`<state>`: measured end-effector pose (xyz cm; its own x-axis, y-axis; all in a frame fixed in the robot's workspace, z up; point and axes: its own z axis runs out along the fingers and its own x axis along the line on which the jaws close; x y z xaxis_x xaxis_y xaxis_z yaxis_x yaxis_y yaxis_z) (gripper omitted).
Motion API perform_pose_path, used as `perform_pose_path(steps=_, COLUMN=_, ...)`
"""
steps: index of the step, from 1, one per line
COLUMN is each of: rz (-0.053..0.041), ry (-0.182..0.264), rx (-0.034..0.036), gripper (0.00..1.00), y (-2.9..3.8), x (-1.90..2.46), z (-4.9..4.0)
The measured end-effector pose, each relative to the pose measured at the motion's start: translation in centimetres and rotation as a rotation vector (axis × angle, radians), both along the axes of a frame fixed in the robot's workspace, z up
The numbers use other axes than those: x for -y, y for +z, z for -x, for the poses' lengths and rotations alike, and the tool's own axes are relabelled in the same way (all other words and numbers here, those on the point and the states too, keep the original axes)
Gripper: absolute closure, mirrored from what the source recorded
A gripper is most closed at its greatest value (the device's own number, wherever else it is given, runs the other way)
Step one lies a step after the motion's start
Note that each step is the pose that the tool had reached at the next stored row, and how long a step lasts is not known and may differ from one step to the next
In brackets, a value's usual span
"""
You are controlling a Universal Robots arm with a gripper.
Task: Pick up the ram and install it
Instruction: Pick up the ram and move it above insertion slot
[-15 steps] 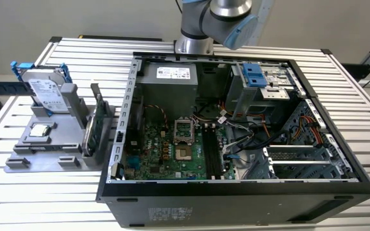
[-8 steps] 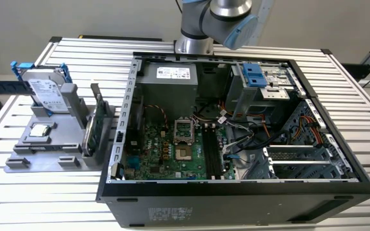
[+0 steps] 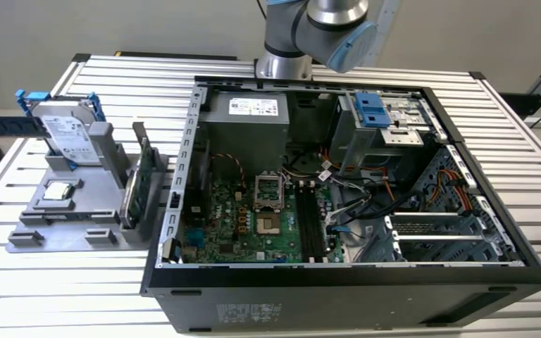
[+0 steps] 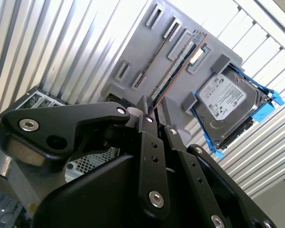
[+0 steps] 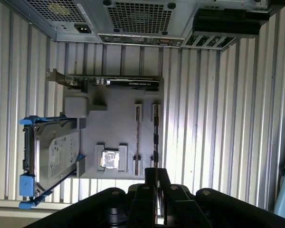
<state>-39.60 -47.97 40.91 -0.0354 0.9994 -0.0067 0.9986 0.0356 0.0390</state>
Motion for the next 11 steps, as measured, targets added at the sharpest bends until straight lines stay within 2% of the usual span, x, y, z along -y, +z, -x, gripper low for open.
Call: perform_pose_path(steps=11, rz=0.0, ry=0.0, rx=0.0, gripper=1.0, y=0.4, x=0.0, z=0.0)
